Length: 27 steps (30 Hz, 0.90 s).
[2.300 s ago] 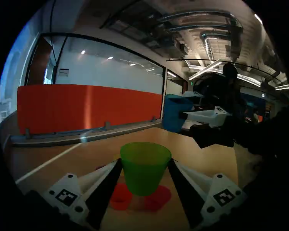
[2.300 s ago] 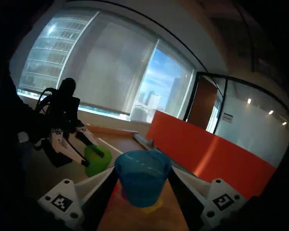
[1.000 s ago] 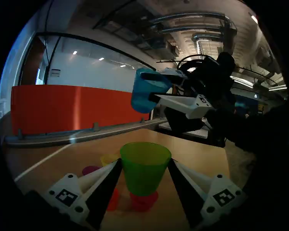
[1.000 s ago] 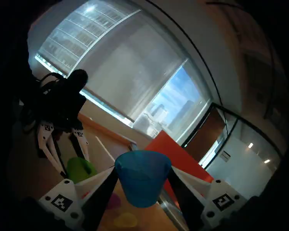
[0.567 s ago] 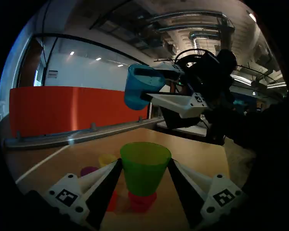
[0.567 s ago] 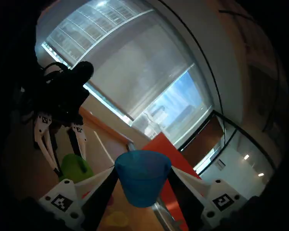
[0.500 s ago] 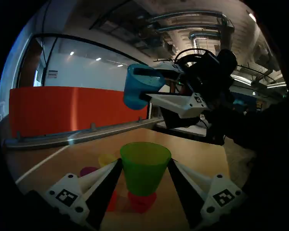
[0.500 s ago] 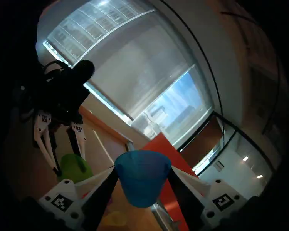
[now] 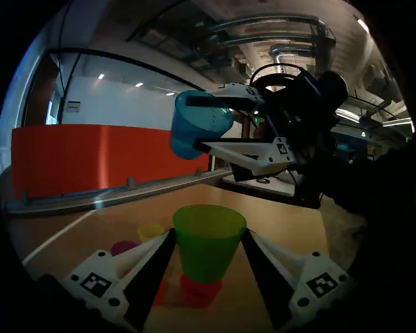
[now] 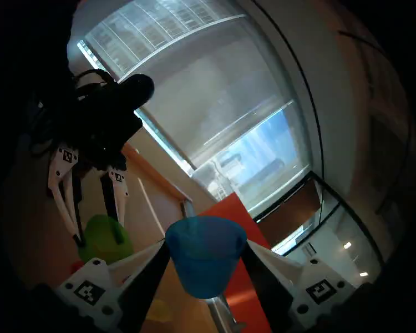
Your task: Pour water
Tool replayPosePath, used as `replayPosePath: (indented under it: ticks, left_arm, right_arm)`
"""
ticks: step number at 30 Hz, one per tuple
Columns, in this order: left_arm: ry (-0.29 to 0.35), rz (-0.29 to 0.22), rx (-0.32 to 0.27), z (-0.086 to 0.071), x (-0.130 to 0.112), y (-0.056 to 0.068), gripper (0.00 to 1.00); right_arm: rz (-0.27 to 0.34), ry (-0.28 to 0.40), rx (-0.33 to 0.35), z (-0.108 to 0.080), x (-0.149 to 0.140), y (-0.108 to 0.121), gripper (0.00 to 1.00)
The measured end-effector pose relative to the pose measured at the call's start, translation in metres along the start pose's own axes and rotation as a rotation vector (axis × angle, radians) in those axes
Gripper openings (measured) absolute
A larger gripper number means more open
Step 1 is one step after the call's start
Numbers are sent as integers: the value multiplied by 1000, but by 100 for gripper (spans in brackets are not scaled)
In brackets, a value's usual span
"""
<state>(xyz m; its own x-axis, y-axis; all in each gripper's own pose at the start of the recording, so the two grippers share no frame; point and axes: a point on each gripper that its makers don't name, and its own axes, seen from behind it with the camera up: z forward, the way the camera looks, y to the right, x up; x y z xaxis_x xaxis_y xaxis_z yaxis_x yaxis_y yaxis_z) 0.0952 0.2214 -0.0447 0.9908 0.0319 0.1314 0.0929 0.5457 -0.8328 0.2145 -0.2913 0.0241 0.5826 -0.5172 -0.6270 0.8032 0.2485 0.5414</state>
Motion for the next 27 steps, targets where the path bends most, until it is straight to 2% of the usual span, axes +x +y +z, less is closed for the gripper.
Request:
replayPosePath:
  ticks: [18, 27]
  left_arm:
    - [1, 11, -7, 2, 3, 2, 85]
    - [1, 13, -10, 3, 2, 3, 85]
  right_arm:
    - [-122, -9, -16, 0, 6, 4, 89]
    - [-160, 0, -28, 0, 14, 9, 89]
